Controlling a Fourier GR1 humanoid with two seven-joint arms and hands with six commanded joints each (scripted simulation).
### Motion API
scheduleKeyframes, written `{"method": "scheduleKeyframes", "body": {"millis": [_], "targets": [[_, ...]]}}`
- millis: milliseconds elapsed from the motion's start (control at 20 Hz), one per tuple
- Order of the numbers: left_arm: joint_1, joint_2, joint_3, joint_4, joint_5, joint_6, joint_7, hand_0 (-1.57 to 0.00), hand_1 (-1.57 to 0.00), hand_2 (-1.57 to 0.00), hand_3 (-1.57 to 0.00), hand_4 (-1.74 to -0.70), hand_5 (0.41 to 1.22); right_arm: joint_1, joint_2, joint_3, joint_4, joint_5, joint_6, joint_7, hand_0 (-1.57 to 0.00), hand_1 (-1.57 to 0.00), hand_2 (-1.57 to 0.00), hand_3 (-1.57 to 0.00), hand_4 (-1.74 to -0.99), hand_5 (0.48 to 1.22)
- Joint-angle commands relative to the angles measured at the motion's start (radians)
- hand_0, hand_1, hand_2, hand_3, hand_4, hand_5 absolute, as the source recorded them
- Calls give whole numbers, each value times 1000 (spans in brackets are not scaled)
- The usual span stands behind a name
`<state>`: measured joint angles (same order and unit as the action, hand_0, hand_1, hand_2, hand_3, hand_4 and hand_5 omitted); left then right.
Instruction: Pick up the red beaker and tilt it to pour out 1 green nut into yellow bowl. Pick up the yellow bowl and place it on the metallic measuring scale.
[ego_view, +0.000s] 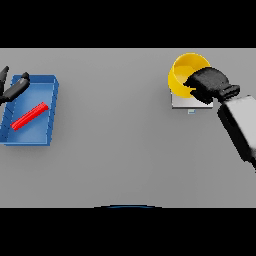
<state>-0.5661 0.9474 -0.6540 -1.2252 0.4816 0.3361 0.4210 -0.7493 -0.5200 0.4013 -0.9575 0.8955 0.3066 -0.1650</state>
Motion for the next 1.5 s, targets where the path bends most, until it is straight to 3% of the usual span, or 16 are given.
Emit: {"method": "scheduleKeyframes", "body": {"millis": [0, 350, 500, 600, 650, 700, 800, 950, 1150, 1450], "targets": [[-3, 1, 2, 0, 2, -1, 4, 1, 1, 1, 1, -722, 717, -7, 0, -5, 27, 1, -8, -16, -1571, -1571, -1474, -1235, -1741, 1221], [-6, -13, -3, 14, -3, 0, 5, 1, 1, 1, 1, -729, 714, -28, 35, -45, 174, -13, -20, -33, -1548, -1571, -1393, -1407, -1741, 1221], [-13, -15, -2, 26, -7, -5, -7, 1, 1, 1, 1, -727, 712, -27, 34, -51, 183, -13, -1, -38, -1417, -1571, -1363, -1487, -1741, 1221], [-8, -18, -4, 33, -8, -8, -12, 1, 1, 1, 1, -727, 715, -39, 43, -56, 195, -12, 13, -26, -1397, -1571, -1385, -1363, -1741, 1221], [-17, -18, -1, 32, -5, -6, 2, 1, 1, 1, 1, -729, 717, -38, 51, -65, 195, -18, 15, -18, -1332, -1459, -1423, -1198, -1741, 1221], [-20, -19, 0, 36, -3, -9, 6, 1, 1, 1, 1, -730, 720, -29, 46, -72, 188, -23, 17, -35, -1128, -1322, -1330, -1057, -1701, 1221], [-18, -29, -3, 41, -5, -12, -8, 1, 1, 1, 1, -733, 728, -28, 48, -79, 195, -32, 32, -28, -721, -980, -1042, -833, -1619, 1072], [-15, -28, 3, 50, 2, -20, -16, 1, 1, 1, 1, -727, 717, -39, 48, -77, 214, -26, 46, -11, -369, -582, -693, -613, -1539, 933], [-10, -24, -3, 37, -2, -14, -9, 1, 1, 1, 1, -722, 703, -43, 35, -50, 219, -3, 38, -66, -150, -243, -375, -449, -1469, 842], [-7, -23, -3, 26, -4, -4, -10, 1, 1, 1, 1, -720, 693, -30, 34, -56, 206, -12, 72, -22, -39, -63, -103, -272, -1410, 759]]}}
